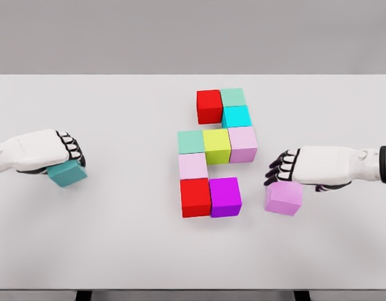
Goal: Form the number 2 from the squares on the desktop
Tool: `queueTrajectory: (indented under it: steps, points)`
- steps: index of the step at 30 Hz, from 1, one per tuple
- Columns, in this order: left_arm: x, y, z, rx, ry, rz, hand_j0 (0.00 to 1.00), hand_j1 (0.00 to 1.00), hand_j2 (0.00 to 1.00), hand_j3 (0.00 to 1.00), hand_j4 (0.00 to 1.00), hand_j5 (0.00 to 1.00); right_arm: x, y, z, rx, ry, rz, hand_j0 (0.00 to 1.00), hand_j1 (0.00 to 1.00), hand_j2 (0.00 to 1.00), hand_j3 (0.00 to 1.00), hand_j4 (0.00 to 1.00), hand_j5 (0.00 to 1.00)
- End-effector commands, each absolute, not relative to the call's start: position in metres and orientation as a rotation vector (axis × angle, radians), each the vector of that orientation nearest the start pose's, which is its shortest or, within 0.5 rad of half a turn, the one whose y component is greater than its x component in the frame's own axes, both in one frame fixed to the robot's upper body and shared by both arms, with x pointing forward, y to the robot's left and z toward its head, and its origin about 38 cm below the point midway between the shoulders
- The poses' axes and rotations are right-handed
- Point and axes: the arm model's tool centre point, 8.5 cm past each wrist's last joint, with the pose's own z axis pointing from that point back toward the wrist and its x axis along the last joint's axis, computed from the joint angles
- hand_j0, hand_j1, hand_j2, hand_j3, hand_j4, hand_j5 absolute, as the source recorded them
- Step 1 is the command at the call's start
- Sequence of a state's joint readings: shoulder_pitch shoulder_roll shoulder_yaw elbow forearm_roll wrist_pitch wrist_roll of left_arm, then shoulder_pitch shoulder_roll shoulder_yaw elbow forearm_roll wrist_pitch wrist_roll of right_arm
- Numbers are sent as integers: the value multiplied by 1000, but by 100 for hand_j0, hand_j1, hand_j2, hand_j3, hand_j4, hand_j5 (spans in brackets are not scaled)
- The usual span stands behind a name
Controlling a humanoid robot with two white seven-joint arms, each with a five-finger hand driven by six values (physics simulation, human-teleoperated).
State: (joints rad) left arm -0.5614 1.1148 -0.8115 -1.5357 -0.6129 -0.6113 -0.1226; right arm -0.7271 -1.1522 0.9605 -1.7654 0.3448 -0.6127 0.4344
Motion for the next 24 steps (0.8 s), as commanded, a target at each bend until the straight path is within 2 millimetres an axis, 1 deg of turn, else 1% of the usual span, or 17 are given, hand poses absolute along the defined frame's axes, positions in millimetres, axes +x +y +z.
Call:
queueTrajectory:
  steps: [1, 3, 4, 5, 7, 8, 9, 10, 11, 13, 15, 17, 18, 20, 21, 23, 24]
  points:
    - [389, 365, 179, -777, 1800, 3066, 56, 56, 56, 56, 56, 56, 352, -314, 228, 307, 1710, -3134, 100, 100, 100, 100, 100, 100]
    - [401, 362, 174, -787, 1793, 3097, 56, 56, 56, 56, 56, 56, 353, -340, 255, 393, 1799, -3150, 100, 100, 100, 100, 100, 100]
    - [407, 359, 175, -798, 1806, 3085, 56, 56, 56, 56, 56, 56, 353, -362, 261, 453, 1794, -3210, 100, 100, 100, 100, 100, 100]
    - [412, 356, 176, -805, 1820, 3076, 56, 56, 56, 56, 56, 56, 357, -379, 261, 513, 1782, -3255, 100, 100, 100, 100, 100, 100]
    - [421, 348, 177, -824, 1820, 3055, 56, 56, 56, 56, 56, 56, 356, -397, 260, 567, 1725, -3320, 100, 100, 100, 100, 100, 100]
    - [427, 345, 176, -830, 1824, 3054, 56, 56, 56, 56, 56, 56, 350, -404, 259, 568, 1671, -3357, 100, 100, 100, 100, 100, 100]
    - [432, 342, 178, -830, 1810, 3053, 56, 56, 56, 56, 56, 56, 347, -403, 252, 532, 1640, -3380, 100, 100, 100, 100, 100, 100]
    - [441, 334, 175, -824, 1821, 3051, 57, 57, 57, 57, 57, 57, 343, -402, 239, 483, 1564, -3419, 100, 100, 100, 100, 100, 100]
    - [447, 332, 173, -826, 1824, 3057, 57, 57, 57, 57, 57, 57, 340, -403, 232, 455, 1522, -3444, 100, 100, 100, 100, 100, 100]
    - [462, 322, 178, -840, 1836, 3039, 57, 57, 57, 57, 57, 57, 335, -407, 224, 433, 1438, -3483, 100, 100, 100, 100, 100, 100]
    - [479, 314, 184, -867, 1834, 3050, 57, 57, 57, 57, 57, 57, 332, -407, 219, 407, 1416, -3495, 100, 100, 100, 100, 100, 100]
    - [499, 302, 193, -900, 1879, 3024, 58, 58, 58, 58, 58, 58, 327, -395, 215, 356, 1383, -3471, 100, 100, 100, 100, 100, 100]
    - [512, 297, 199, -928, 1899, 3018, 58, 58, 58, 58, 58, 58, 322, -384, 212, 321, 1351, -3439, 100, 100, 100, 100, 100, 100]
    - [533, 283, 204, -937, 1890, 3063, 58, 58, 58, 58, 58, 58, 324, -376, 208, 295, 1365, -3422, 100, 100, 100, 100, 100, 100]
    - [541, 272, 204, -924, 1895, 3073, 58, 58, 58, 58, 58, 58, 325, -373, 206, 282, 1372, -3415, 100, 100, 100, 100, 100, 100]
    - [549, 260, 204, -906, 1893, 3098, 59, 59, 59, 59, 59, 59, 327, -368, 205, 272, 1384, -3402, 100, 100, 100, 100, 100, 100]
    - [551, 259, 206, -909, 1901, 3096, 65, 65, 65, 65, 65, 65, 328, -366, 204, 265, 1389, -3396, 100, 100, 100, 100, 100, 100]
